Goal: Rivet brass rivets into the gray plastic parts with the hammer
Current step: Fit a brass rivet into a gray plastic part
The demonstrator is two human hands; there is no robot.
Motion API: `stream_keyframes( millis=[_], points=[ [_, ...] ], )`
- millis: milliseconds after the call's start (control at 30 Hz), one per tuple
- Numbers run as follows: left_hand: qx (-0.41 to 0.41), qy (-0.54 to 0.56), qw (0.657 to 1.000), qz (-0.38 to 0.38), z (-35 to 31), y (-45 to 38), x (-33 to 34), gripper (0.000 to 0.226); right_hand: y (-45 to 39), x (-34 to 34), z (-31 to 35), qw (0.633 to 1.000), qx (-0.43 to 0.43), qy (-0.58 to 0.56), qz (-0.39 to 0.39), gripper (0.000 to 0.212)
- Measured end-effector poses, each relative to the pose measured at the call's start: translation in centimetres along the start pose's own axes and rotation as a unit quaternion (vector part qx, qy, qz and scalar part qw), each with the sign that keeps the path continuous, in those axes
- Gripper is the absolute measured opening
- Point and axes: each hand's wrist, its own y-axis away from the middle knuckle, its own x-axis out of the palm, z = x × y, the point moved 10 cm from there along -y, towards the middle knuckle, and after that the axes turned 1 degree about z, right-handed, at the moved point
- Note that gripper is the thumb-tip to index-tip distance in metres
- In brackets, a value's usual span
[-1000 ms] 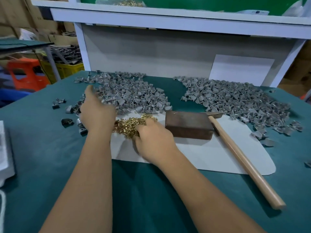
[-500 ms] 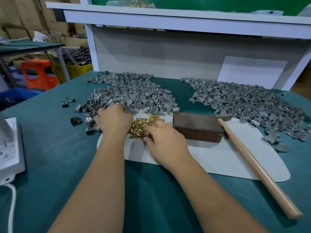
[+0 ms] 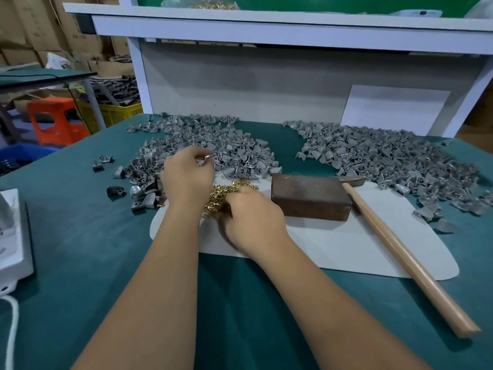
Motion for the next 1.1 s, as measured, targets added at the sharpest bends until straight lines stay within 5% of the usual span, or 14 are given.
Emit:
stream_keyframes(
  millis=[233, 600, 733, 867, 967, 1100],
  points=[
    [-0.030, 0.212, 0.975, 0.055, -2.3, 0.9, 2.7, 0.009, 0.5, -0.4, 0.6, 0.999, -0.021, 0.002, -0.026, 0.015],
    [-0.101, 0.355, 0.925, 0.091, -2.7, 2.0, 5.2, 0.008, 0.2, -0.6, -0.8, 0.994, 0.004, -0.110, -0.009, 0.017],
    [-0.128, 0.437, 0.884, 0.110, -3.1, 2.4, 5.6, 0.014, 0.8, -2.1, -1.1, 0.984, 0.009, -0.162, -0.074, 0.001],
    [-0.156, 0.476, 0.852, 0.153, -3.2, 2.9, 6.7, 0.014, 1.8, -6.3, -3.4, 0.950, 0.033, -0.224, -0.216, 0.008],
    [-0.139, 0.454, 0.859, 0.191, -4.2, 3.7, 7.7, 0.013, 2.4, -9.1, -7.8, 0.919, 0.092, -0.260, -0.283, 0.010],
    [-0.053, 0.329, 0.918, 0.217, -6.2, 4.3, 8.4, 0.014, 4.0, -9.1, -13.4, 0.898, 0.172, -0.280, -0.292, 0.014]
  ],
)
